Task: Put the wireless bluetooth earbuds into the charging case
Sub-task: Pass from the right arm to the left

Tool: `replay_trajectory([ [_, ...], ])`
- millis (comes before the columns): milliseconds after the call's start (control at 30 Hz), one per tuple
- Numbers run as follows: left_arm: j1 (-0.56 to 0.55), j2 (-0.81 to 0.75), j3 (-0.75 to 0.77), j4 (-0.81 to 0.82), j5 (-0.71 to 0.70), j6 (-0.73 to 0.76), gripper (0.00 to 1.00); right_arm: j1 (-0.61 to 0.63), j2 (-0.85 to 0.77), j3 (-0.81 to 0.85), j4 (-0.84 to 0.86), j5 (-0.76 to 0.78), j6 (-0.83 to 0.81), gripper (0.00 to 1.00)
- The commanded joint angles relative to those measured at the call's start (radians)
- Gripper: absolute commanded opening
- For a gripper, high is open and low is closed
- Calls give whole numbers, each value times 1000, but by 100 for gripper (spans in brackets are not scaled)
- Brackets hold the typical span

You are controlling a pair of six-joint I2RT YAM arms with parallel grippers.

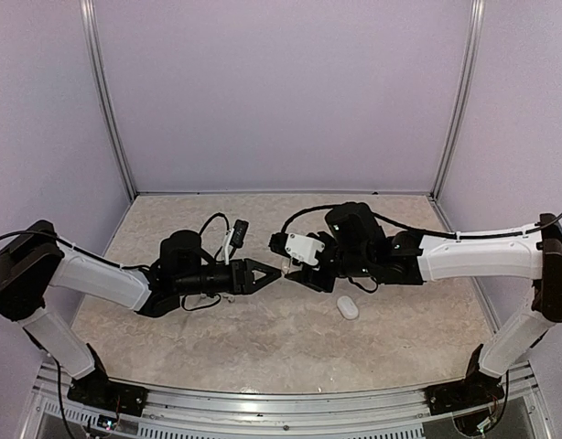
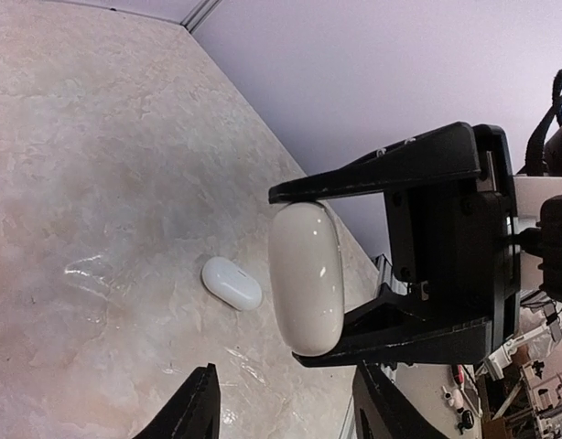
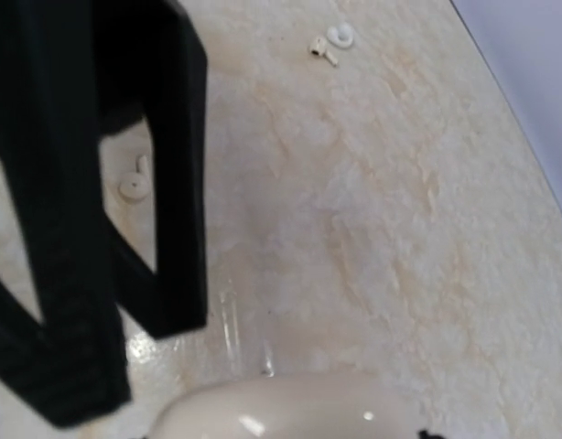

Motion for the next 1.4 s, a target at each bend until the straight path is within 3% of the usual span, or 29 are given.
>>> replay_trajectory([
  [0, -9, 26, 22, 102, 37, -45, 51, 16, -42, -15, 47, -8, -10, 45],
  [433, -22, 51, 52, 137, 41, -64, 50, 44, -35, -11, 52, 4, -10, 46],
  [1000, -23, 52, 65, 110, 34, -41, 24, 49, -33, -17, 52, 28, -9, 50],
  [1100, -22, 47, 65, 99, 33, -27, 19, 49, -37, -24, 64, 39, -7, 58],
  [1300, 4, 31, 60, 64, 55, 24, 15, 48, -83, -60, 107, 49, 24, 92],
  [1367, 22, 14, 59, 34, 79, 71, 15, 44, -116, -79, 118, 27, 39, 99],
])
